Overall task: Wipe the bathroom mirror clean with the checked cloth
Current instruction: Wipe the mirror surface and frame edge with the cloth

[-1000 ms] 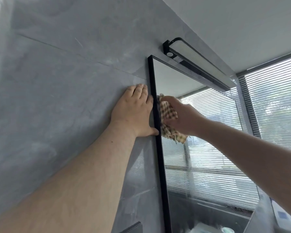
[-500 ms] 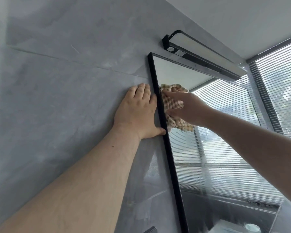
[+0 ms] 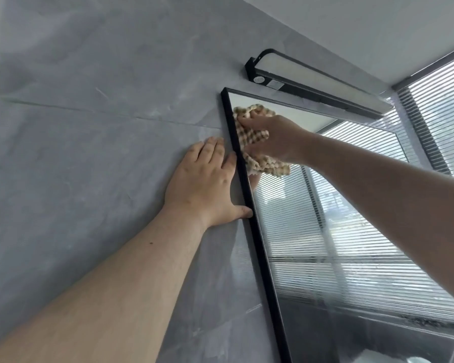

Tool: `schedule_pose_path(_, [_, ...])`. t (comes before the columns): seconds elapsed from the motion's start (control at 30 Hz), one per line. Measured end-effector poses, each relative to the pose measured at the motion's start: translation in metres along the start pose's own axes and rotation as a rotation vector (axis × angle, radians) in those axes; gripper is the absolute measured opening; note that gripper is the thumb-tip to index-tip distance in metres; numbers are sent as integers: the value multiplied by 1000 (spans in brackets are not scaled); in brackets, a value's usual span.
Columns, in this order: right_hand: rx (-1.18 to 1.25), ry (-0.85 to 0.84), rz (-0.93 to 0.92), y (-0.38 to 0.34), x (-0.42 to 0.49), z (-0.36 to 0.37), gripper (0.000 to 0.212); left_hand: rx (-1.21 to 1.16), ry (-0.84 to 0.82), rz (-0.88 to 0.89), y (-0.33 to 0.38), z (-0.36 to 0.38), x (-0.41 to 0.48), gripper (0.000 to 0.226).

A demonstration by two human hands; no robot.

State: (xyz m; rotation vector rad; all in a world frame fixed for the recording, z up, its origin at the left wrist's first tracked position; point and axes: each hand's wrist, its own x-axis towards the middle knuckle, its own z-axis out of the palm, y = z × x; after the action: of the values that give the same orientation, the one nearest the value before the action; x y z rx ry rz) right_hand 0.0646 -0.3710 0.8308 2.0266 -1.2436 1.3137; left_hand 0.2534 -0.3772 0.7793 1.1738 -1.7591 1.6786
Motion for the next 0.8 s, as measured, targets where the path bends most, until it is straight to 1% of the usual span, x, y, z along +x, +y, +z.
schedule_pose_path(0.13, [-12,-44,-10,4,-20,9,74,2,-49,6,0,-7,0,123])
schedule_pose_path(0.27, [-86,-126,-29,15,-43,22,78,-58,-51,13,-8,-24,25,107])
schedule_pose_path(0.37, [-90,-144,-43,25,-47,29,77,-98,-54,2,-12,-22,35,121])
schedule_pose_path(0.43, [-57,-143,-46,27,-44,30,75,-110,-53,-2,-11,-16,35,125])
schedule_pose_path(0.53, [-24,-90,-45,18,-27,28,69,-108,-22,10,-12,-14,34,125])
schedule_pose_path(0.67, [-62,26,-39,9,23,28,59,-102,0,10,-10,-15,34,123])
schedule_pose_path(0.73, [-114,70,-41,11,43,30,60,-97,6,10,-10,-14,34,124])
schedule_pose_path(0.8, [-93,112,-32,16,53,30,56,-99,13,5,-10,-14,35,125])
